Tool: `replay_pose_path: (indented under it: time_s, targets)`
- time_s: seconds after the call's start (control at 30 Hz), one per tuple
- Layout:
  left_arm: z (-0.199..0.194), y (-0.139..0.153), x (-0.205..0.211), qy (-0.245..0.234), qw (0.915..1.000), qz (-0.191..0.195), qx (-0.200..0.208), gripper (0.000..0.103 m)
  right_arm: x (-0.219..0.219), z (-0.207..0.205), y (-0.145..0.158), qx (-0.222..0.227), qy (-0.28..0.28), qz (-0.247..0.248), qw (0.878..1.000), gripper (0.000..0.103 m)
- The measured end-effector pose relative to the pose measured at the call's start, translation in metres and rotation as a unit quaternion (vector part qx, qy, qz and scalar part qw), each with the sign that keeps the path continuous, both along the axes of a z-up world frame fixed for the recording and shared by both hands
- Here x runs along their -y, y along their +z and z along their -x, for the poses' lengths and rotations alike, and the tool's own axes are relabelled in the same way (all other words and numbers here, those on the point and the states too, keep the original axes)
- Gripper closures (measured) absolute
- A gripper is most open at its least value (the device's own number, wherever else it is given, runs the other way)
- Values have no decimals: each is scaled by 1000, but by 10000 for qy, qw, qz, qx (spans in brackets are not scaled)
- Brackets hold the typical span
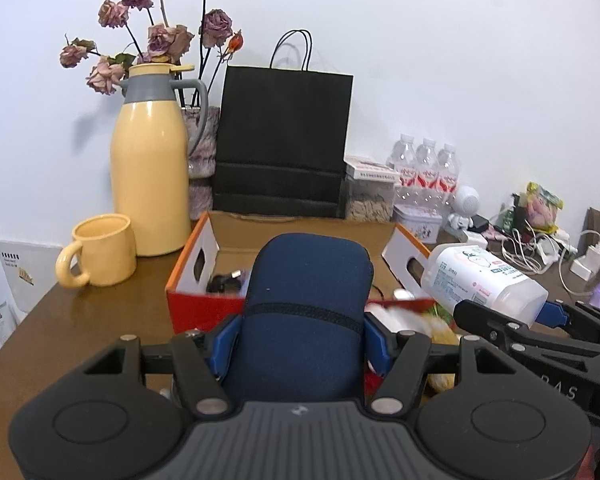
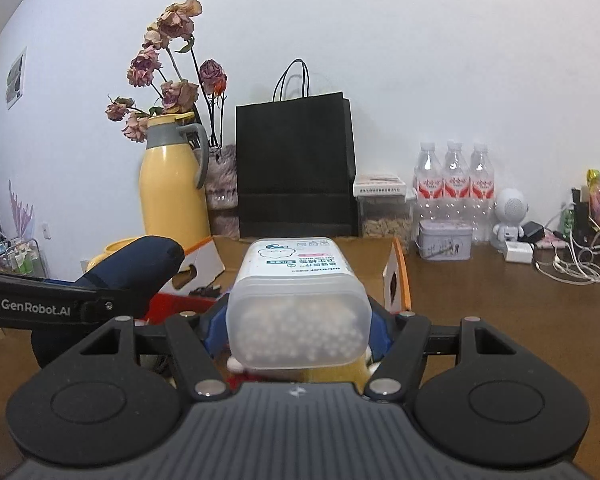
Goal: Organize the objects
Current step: 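Carry the dark blue pouch and white container into the red box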
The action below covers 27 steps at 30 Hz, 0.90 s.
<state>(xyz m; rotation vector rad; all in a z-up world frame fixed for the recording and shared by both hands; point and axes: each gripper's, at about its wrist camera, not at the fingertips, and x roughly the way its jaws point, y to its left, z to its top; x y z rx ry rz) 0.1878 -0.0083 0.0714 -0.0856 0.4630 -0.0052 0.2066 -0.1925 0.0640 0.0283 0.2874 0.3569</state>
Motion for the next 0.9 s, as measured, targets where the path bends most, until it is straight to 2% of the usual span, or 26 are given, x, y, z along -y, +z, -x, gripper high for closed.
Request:
replay_pose_path:
  time_s: [0.63,0.9]
  targets:
    - [-115,11,-10,311,9994,170,44,40,-25,-104,5,-121,-23,208,9997,36]
    - [-157,3,-16,394,9991,0,-144,40,-30,-144,2,-273,-129,339,9990,36]
